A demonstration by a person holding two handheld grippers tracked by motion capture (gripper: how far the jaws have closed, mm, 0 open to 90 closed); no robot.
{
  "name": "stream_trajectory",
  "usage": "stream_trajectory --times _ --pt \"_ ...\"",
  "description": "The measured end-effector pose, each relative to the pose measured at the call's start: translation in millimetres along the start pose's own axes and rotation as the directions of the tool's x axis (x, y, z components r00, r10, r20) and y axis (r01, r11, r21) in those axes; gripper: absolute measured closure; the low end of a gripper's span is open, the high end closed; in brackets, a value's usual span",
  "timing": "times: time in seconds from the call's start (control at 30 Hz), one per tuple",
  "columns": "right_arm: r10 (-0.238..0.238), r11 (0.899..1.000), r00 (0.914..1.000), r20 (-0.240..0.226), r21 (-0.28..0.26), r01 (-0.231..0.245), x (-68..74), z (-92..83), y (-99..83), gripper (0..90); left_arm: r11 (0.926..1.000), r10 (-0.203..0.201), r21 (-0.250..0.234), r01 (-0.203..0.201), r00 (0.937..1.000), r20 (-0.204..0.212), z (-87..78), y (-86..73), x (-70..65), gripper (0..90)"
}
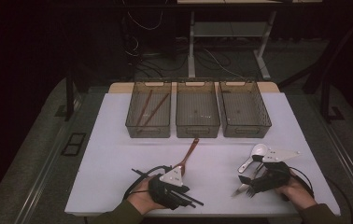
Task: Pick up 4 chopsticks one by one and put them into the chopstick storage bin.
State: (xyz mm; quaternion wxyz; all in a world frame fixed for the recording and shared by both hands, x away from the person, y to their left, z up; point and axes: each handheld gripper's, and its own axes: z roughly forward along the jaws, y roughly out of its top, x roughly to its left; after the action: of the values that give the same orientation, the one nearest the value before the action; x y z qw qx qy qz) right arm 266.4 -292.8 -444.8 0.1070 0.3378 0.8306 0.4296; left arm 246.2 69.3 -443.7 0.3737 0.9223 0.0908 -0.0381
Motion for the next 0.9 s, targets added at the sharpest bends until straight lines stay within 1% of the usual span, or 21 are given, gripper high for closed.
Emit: stream_trajectory --times 0.27,0.4,0.47,0.6,0.9 --pt "0.001 1.0 1.0 0.0 -0.002 -0.001 -0.4 -0.1 0.0 1.8 0.9989 0.045 0.015 -0.044 0.9982 -0.039 1.0 0.0 -2.2 59.9" --pt "0.001 1.0 1.0 -0.001 -0.001 -0.001 -0.2 -0.2 0.0 1.8 0.9983 0.057 0.017 -0.056 0.9967 -0.058 1.1 0.1 -2.8 64.8" --pt "0.001 1.0 1.0 -0.001 -0.002 -0.001 -0.3 -0.2 0.0 1.8 0.9982 0.057 0.019 -0.056 0.9965 -0.06 1.1 0.2 -2.7 66.9" --pt "0.0 1.0 1.0 -0.001 -0.001 0.0 -0.1 -0.2 0.0 1.8 0.9981 0.059 0.021 -0.057 0.9962 -0.064 0.6 0.3 -2.3 68.2" --pt "0.001 1.0 1.0 -0.002 -0.001 -0.001 -0.1 -0.3 0.0 1.8 0.9989 0.045 0.019 -0.043 0.995 -0.09 -1.0 -0.5 0.7 70.9"
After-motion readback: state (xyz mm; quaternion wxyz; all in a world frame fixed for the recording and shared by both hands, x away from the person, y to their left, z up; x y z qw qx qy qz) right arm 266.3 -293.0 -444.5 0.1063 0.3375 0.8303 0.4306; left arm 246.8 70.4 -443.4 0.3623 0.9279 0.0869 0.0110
